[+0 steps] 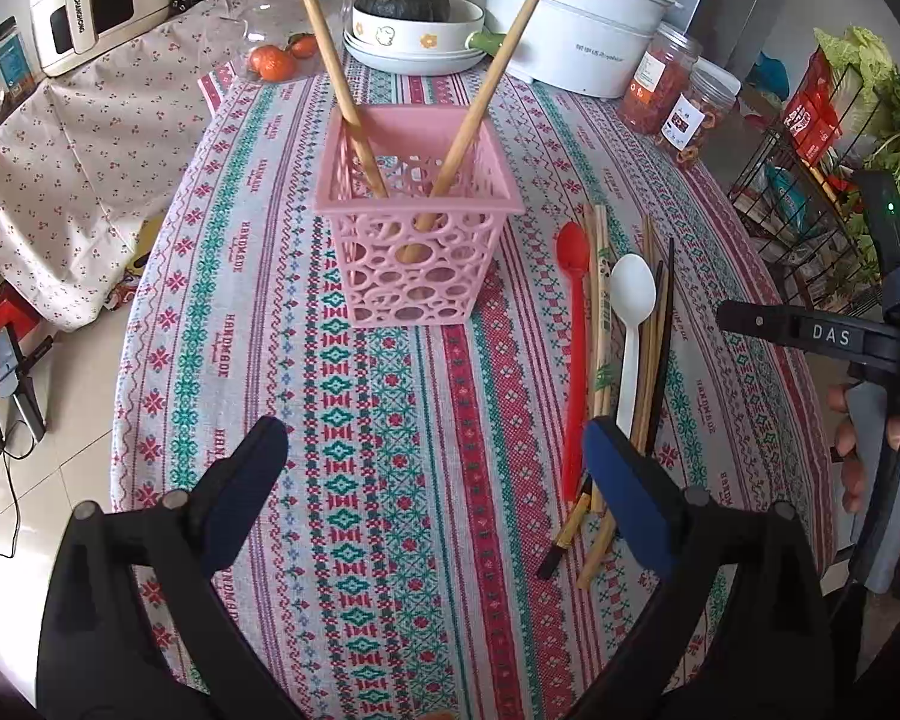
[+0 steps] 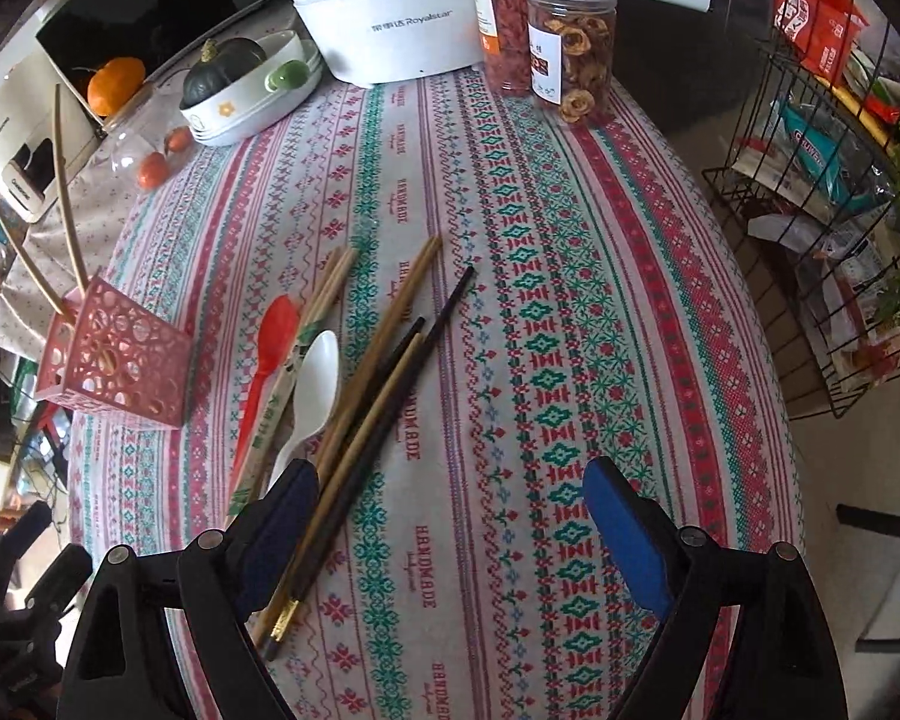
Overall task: Organize utensils
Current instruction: 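Grasp the thin black stick with the right tool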
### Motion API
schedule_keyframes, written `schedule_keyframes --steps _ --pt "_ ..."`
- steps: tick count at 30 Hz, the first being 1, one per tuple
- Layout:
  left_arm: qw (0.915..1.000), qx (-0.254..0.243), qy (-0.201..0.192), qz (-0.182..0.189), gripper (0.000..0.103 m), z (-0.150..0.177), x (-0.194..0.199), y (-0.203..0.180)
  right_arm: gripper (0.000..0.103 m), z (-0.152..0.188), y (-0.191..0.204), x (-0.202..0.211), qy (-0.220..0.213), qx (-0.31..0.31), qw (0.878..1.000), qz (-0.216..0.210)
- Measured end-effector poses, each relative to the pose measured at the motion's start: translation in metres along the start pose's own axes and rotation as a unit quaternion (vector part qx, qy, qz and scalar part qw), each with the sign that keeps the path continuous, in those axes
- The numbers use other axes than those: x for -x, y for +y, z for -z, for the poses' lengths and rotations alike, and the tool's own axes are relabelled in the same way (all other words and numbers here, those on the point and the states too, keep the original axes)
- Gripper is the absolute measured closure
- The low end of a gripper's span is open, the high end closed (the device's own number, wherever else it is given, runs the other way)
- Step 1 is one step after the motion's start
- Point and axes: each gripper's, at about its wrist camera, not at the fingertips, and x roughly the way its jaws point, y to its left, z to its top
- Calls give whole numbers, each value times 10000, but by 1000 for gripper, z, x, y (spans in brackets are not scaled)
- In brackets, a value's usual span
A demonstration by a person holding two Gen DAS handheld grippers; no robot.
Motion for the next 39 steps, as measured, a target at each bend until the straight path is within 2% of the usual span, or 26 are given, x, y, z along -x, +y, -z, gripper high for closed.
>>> schedule_keyframes --steps 6,11,13,15,18,21,23,24,26,28,32,34,36,39 --pt "9999 -131 81 31 4 1 -5 -10 12 -18 -3 -23 -99 74 9994 333" --pt "9998 -179 130 8 4 0 -8 -9 12 -28 3 -46 22 177 9981 588" --pt "9997 -183 142 16 4 0 -9 -8 12 -29 4 -53 13 202 9983 539" --pt "9997 -188 151 32 4 0 -9 -8 12 -32 8 -59 79 259 9968 750" --pt "9996 -209 159 52 4 1 -9 -8 14 -32 11 -60 78 271 9968 754" --pt "9996 -223 159 98 4 1 -8 -9 26 -31 13 -56 80 317 9969 715" --pt "9995 -236 149 150 4 1 -7 -9 49 -28 19 -52 70 421 9969 664" --pt "9995 -246 137 173 4 1 -6 -10 55 -27 21 -50 70 484 9969 624" --pt "9993 -268 108 220 4 2 -4 -11 76 -23 26 -48 83 618 9965 561" --pt "9991 -295 92 306 4 2 -3 -13 86 -20 28 -46 128 697 9963 490" --pt "9977 -378 11 559 5 4 1 -18 95 -19 11 -42 248 437 9984 267" --pt "9968 -424 -35 678 6 4 2 -22 96 -16 -2 -40 295 246 9992 100" --pt "9961 -442 -16 769 14 4 0 -30 96 -14 -13 -35 336 120 9994 -22" --pt "9938 -599 95 934 30 0 -8 -49 96 -11 -25 -23 249 65 9996 -142"
